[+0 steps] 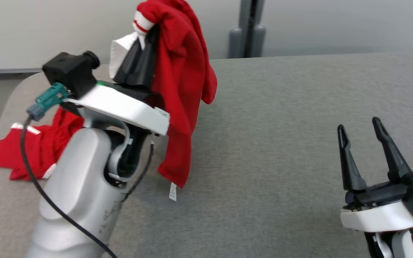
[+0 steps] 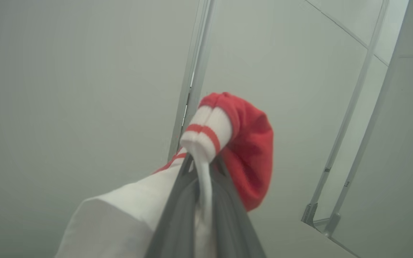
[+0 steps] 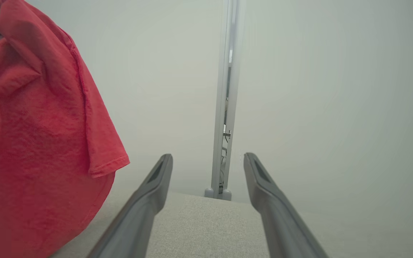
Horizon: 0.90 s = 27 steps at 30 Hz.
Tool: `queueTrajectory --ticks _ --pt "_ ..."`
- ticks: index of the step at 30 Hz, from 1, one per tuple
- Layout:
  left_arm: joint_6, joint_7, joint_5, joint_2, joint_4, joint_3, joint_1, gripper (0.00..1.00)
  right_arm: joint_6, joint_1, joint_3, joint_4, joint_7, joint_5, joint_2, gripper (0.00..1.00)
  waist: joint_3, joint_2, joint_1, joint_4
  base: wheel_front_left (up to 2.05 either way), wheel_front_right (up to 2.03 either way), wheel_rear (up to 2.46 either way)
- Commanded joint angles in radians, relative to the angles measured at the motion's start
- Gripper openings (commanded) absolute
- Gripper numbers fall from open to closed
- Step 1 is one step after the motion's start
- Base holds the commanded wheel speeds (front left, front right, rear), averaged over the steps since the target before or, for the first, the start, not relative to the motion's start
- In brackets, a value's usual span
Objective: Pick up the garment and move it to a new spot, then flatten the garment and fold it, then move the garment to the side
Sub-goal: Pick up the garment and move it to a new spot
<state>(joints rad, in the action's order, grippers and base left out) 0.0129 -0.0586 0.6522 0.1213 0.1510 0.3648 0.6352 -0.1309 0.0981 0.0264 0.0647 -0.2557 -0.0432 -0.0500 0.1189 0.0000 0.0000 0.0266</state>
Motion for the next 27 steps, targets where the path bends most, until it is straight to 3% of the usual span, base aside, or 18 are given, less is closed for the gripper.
queueTrajectory --ticks 1,8,14,25,26,27 --pt "0.006 -0.012 0.006 -0.014 0.002 0.012 -0.012 0.0 0.0 0.017 -0.014 0.009 -0.004 0.002 -0.003 1.0 0.015 0.0 0.0 -0.066 0.0 0.0 0.0" --pt "0.04 -0.039 -0.004 -0.054 0.026 0.082 0.014 0.0 0.0 0.033 -0.019 0.012 -0.007 -0.016 -0.003 1.0 0.051 0.0 0.0 -0.162 0.0 0.0 0.0" --pt "0.081 -0.077 -0.024 -0.066 0.134 0.167 0.051 0.0 0.0 0.045 -0.016 0.007 -0.011 -0.036 -0.002 1.0 0.096 0.0 0.0 -0.231 0.0 0.0 0.0" --pt "0.121 -0.17 0.139 -0.069 0.304 0.428 0.159 0.0 0.0 0.083 -0.014 0.001 -0.011 -0.057 -0.002 1.0 0.159 0.0 0.0 -0.322 0.0 0.0 0.0" --pt "0.121 -0.173 0.151 -0.068 0.316 0.458 0.169 0.33 0.0 0.086 -0.017 0.001 -0.011 -0.061 -0.003 1.0 0.162 0.0 0.0 -0.327 0.0 0.0 0.0" --pt "0.117 -0.174 0.165 -0.069 0.329 0.488 0.181 1.0 0.0 0.089 -0.018 0.0 -0.011 -0.065 -0.002 1.0 0.166 0.0 0.0 -0.332 0.0 0.0 0.0"
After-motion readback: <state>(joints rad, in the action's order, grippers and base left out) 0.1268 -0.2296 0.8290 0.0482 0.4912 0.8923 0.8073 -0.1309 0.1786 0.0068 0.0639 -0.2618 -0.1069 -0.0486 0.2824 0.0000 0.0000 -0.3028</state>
